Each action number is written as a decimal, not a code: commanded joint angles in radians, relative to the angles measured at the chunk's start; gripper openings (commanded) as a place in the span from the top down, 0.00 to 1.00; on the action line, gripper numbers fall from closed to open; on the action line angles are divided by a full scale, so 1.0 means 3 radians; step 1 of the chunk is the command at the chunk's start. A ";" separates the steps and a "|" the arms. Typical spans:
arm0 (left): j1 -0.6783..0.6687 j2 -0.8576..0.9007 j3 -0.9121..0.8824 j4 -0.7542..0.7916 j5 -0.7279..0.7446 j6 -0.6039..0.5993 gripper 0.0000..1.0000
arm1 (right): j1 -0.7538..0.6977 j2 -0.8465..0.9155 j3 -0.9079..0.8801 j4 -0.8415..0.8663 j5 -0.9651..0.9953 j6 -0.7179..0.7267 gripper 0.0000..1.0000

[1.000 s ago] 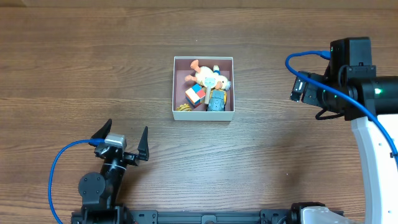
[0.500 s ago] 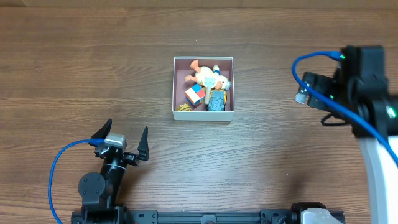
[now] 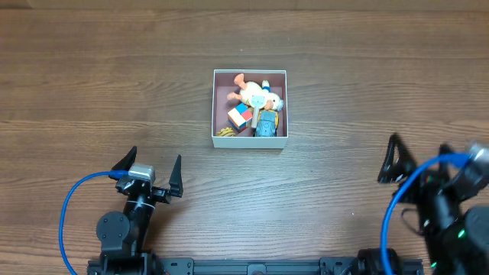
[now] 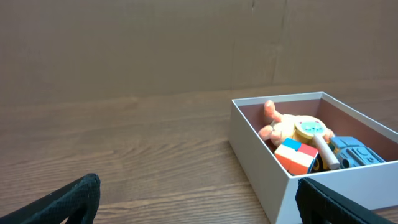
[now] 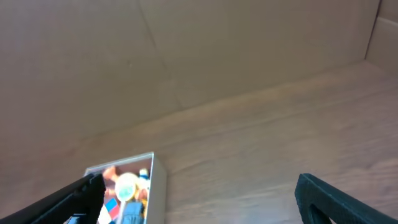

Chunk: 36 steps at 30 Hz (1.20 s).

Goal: Pack container

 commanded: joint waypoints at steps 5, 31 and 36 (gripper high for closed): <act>0.0022 -0.0034 -0.0019 0.0013 -0.0006 0.0062 0.00 | -0.0003 -0.0946 -0.1397 0.0977 -0.0271 0.0013 0.00; 0.0022 -0.0034 -0.0019 0.0013 -0.0006 0.0062 0.00 | -0.0008 -0.1497 -0.3104 0.3038 -0.0183 0.0235 0.00; 0.0022 -0.0034 -0.0020 0.0011 -0.0006 0.0062 0.00 | -0.0013 -0.1497 -0.3175 0.2855 -0.0074 0.0237 0.00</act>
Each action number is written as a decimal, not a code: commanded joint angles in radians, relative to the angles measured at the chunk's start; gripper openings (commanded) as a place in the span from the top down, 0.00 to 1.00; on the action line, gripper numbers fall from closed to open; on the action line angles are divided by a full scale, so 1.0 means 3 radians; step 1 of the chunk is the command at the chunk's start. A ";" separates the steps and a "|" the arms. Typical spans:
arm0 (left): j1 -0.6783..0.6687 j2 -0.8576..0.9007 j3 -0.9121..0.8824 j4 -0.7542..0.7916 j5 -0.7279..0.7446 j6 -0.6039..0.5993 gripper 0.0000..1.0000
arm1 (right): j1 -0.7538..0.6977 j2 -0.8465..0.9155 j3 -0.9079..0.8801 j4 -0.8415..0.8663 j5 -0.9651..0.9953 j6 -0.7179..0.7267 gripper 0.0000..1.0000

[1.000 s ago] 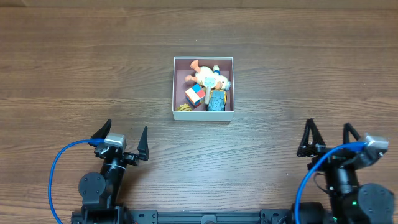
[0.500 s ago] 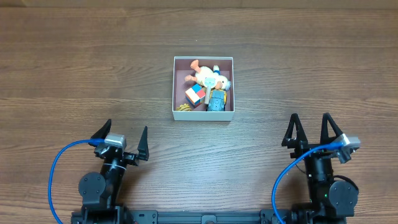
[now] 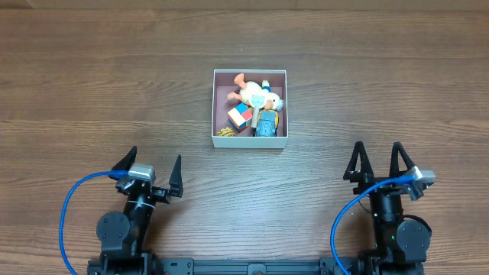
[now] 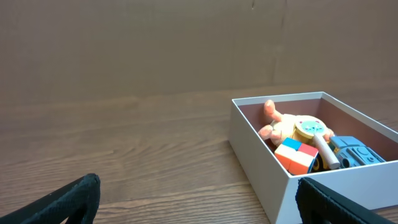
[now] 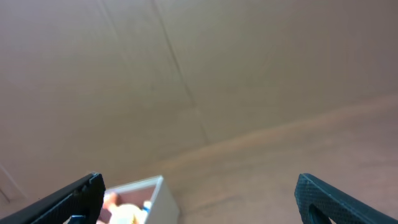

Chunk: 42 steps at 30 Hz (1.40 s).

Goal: Pack container

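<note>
A white open box (image 3: 212, 107) sits in the middle of the table, holding a pale plush toy (image 3: 252, 93), a red, white and blue cube (image 3: 240, 117), a blue toy (image 3: 267, 124) and a yellowish item at its near left corner. The left wrist view shows the box (image 4: 261, 162) at right with the plush (image 4: 283, 127) and cube (image 4: 295, 155) inside. My left gripper (image 3: 150, 173) stands open near the front left, empty. My right gripper (image 3: 377, 163) stands open near the front right, empty; its wrist view catches the box corner (image 5: 155, 190) low at left.
A brown wood-grain table (image 3: 92, 92) spreads around the box. A plain brown cardboard wall (image 4: 155, 43) rises behind the table in both wrist views. Blue cables loop at each arm base.
My right arm has moved from the far right edge to a squared-up pose at the front right, its wrist view tilted upward. The left arm and the box contents are unchanged.
</note>
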 commanded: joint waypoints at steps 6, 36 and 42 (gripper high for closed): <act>0.0022 -0.0036 -0.0018 0.0014 -0.0008 0.0062 0.00 | -0.0013 -0.0039 -0.0203 -0.0264 0.0118 0.0015 0.00; 0.0022 -0.0036 -0.0017 0.0013 -0.0008 0.0062 0.00 | -0.0013 -0.0036 -0.0203 -0.0276 0.0020 0.0015 0.00; 0.0022 -0.0036 -0.0017 0.0014 -0.0008 0.0062 0.00 | -0.0013 -0.0036 -0.0203 -0.0276 0.0020 0.0017 0.00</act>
